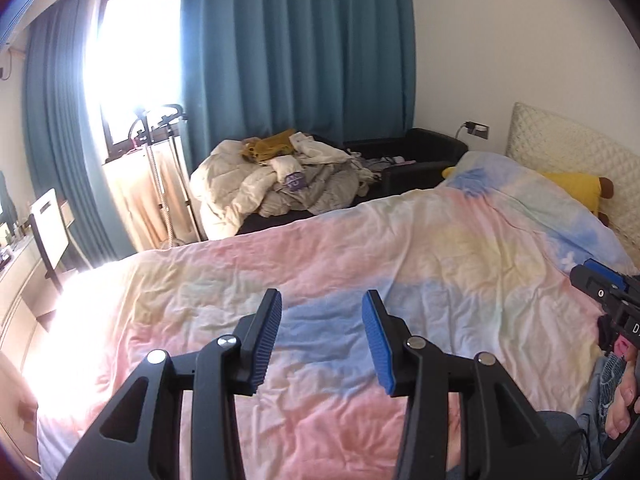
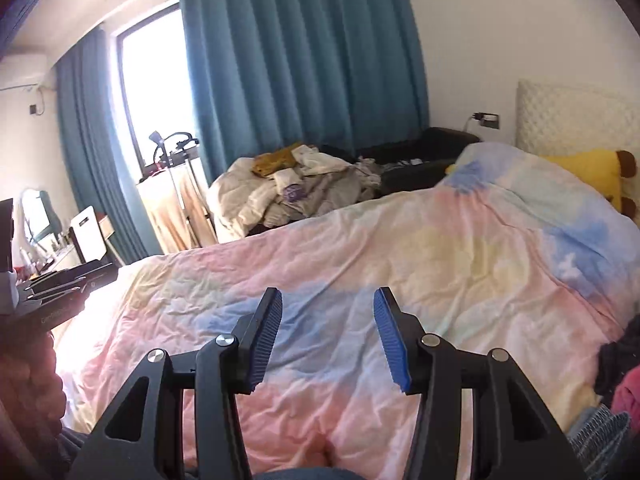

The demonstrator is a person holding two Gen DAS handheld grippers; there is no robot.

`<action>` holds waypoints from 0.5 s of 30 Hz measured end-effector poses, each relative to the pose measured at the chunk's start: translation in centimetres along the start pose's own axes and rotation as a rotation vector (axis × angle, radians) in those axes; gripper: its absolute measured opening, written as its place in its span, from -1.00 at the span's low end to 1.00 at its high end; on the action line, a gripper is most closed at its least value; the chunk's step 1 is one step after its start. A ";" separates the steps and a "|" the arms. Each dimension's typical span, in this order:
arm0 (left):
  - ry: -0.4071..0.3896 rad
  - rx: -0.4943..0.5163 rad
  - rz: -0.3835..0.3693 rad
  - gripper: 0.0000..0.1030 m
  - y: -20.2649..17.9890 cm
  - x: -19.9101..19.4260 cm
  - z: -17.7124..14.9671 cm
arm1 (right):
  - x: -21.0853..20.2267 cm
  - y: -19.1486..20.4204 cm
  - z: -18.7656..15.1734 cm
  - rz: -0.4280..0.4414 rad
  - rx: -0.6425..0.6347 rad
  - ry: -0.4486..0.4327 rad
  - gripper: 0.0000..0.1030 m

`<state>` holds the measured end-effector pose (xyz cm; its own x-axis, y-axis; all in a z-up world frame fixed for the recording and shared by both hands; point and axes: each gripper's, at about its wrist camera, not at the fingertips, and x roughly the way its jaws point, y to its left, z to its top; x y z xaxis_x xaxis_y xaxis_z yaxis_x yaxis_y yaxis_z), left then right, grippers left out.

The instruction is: Fold clothes

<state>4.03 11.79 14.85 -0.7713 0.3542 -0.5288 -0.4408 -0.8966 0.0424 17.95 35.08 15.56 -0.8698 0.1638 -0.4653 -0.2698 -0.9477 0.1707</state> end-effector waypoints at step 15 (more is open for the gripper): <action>-0.013 -0.204 0.219 -0.16 13.0 3.6 -5.5 | 13.3 16.2 -0.7 0.272 -0.142 0.030 -0.04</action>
<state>-1.96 -0.02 8.85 -0.8443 0.1491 -0.5148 -0.1635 -0.9864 -0.0175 2.32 21.75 11.55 -0.8889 -0.1070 -0.4453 0.0330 -0.9848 0.1707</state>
